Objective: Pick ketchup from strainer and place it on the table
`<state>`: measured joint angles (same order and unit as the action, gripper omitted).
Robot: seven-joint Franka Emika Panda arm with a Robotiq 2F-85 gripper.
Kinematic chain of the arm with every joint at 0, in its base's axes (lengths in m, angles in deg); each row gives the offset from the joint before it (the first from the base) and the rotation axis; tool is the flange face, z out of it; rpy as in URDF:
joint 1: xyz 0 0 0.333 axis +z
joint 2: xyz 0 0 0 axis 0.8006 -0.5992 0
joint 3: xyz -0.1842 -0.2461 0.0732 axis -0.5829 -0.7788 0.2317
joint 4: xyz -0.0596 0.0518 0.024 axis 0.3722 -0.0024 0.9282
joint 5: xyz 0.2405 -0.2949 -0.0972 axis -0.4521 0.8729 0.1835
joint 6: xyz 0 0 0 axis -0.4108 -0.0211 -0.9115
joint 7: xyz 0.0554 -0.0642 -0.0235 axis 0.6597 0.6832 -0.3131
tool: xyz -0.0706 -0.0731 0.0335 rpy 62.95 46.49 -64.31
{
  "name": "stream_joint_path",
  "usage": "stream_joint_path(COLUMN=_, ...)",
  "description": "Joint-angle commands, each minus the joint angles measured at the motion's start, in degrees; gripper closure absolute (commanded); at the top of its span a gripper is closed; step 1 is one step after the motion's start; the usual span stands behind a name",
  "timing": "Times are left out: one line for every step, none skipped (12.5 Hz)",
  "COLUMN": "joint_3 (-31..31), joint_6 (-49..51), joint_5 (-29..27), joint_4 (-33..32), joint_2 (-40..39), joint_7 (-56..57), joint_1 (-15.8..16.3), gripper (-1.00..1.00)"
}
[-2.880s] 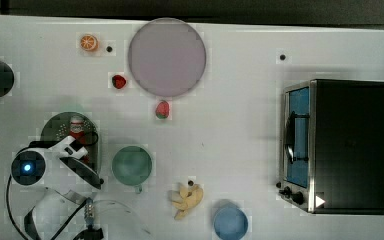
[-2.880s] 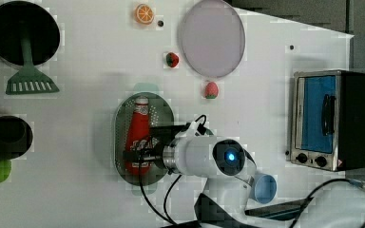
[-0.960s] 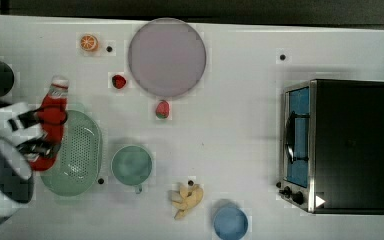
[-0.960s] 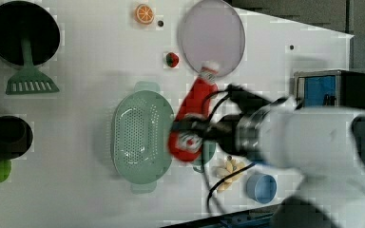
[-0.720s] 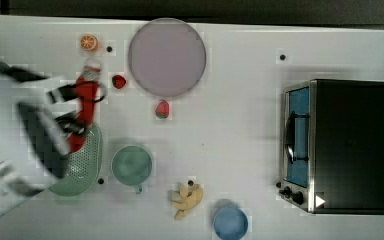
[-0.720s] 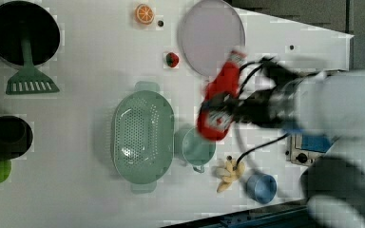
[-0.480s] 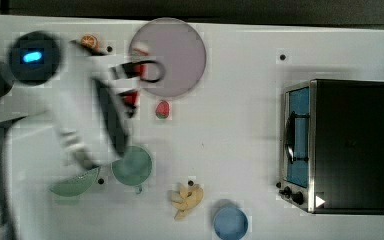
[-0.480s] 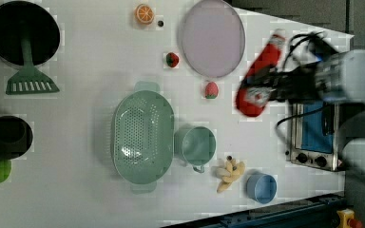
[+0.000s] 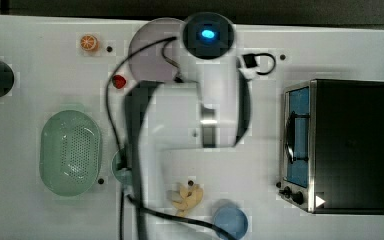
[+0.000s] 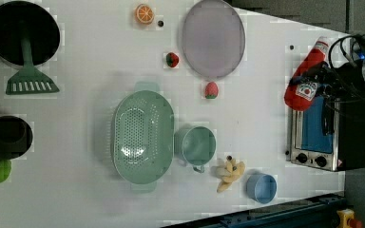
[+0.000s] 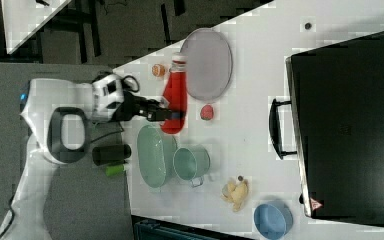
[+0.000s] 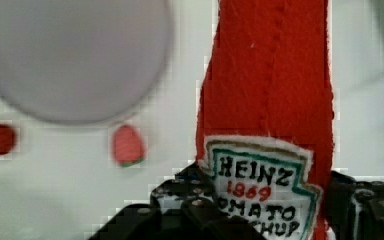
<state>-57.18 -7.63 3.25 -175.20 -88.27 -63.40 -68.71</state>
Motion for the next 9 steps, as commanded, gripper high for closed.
stream_joint_path(joint_3=-2.0, joint_6=-5.2, joint_5=-0.5, joint_4=-5.0, joint_2=1.5, joint_7=6.8, joint_1=0.9, gripper=-0.19)
stream_joint_path(joint_3=-2.7, joint_6=-9.3, joint_5=-0.5, joint_4=-7.9, joint_2=1.5, joint_7=6.8, joint_1=0.9, gripper=-0.19)
stream_joint_path(joint_3=-3.2, joint_6=-13.5, joint_5=-0.5, joint_4=-11.2, joint_2=1.4, joint_7=6.8, joint_1=0.9, gripper=-0.19)
stream_joint_path(joint_3=-3.5, joint_6=-17.5, joint_5=-0.5, joint_4=-14.5, joint_2=1.0, joint_7=6.8, joint_1=0.9, gripper=-0.19)
stream_joint_path(joint_3=-3.5, joint_6=-21.1, joint_5=-0.6, joint_4=-17.2, joint_2=0.3, joint_7=6.8, joint_1=0.9, gripper=-0.19)
stream_joint_path(joint_3=-3.6, joint_6=-24.1, joint_5=-0.6, joint_4=-19.4, joint_2=-0.8, joint_7=6.8, joint_1=0.9, gripper=-0.19)
stream_joint_path(joint_3=-3.7, joint_6=-26.4, joint_5=-0.6, joint_4=-21.1, joint_2=-2.2, joint_7=6.8, joint_1=0.9, gripper=-0.19)
stream_joint_path(joint_3=-3.9, joint_6=-28.5, joint_5=-0.6, joint_4=-22.3, joint_2=-3.8, joint_7=6.8, joint_1=0.9, gripper=-0.26)
stream_joint_path(joint_3=-4.0, joint_6=-30.8, joint_5=-0.6, joint_4=-23.0, joint_2=-5.6, joint_7=6.8, joint_1=0.9, gripper=-0.45)
